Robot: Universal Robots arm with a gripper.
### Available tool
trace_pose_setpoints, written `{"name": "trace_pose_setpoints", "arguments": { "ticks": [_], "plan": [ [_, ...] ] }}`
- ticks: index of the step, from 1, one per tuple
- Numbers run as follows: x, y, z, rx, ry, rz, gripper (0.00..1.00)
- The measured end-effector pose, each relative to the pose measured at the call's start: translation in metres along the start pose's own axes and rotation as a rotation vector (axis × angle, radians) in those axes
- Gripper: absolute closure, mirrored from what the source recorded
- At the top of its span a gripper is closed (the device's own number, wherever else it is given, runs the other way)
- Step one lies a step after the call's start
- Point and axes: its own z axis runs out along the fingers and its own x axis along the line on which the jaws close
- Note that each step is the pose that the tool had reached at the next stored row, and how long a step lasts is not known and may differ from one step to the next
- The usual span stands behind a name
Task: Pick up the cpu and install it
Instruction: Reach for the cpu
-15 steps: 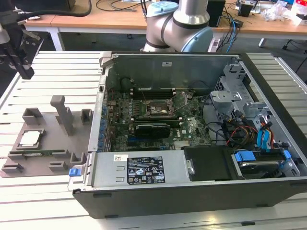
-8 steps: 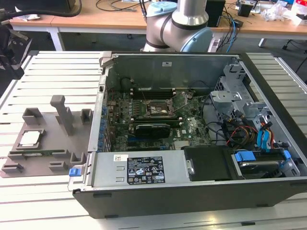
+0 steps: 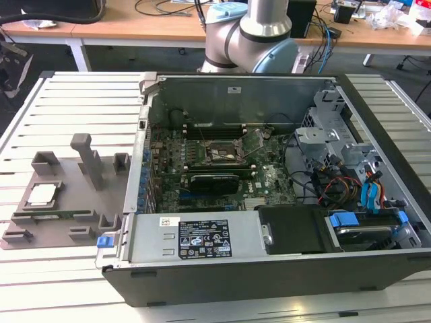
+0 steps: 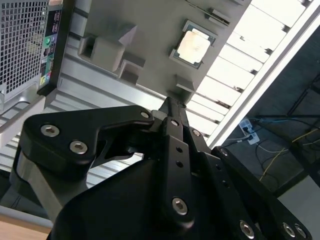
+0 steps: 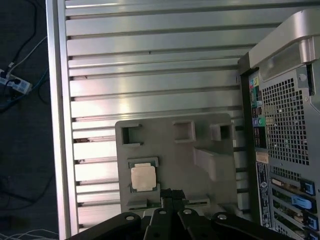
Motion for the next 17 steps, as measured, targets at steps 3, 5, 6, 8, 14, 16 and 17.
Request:
{"name": "trace_pose_setpoints", "arguments": {
  "ticks": [3, 5, 6, 8, 14, 16, 17],
  "plan": [
    [0.0082, -0.0006, -0.0002, 0.0, 0.0, 0.0, 0.89],
    [0.0144, -0.0011, -0.0003, 0.0001, 0.0, 0.0, 0.89],
    [0.0171, -0.0013, -0.0004, 0.0, 0.0, 0.0, 0.89],
    [0.021, -0.0016, -0.0004, 0.0, -0.0001, 0.0, 0.89],
    [0.0365, -0.0027, -0.0008, 0.0, 0.0, 0.0, 0.89],
    [0.0412, -0.0031, -0.0009, 0.0, 0.0, 0.0, 0.89],
    [0.0449, -0.0033, -0.001, 0.0, 0.0, 0.0, 0.89]
  ]
}}
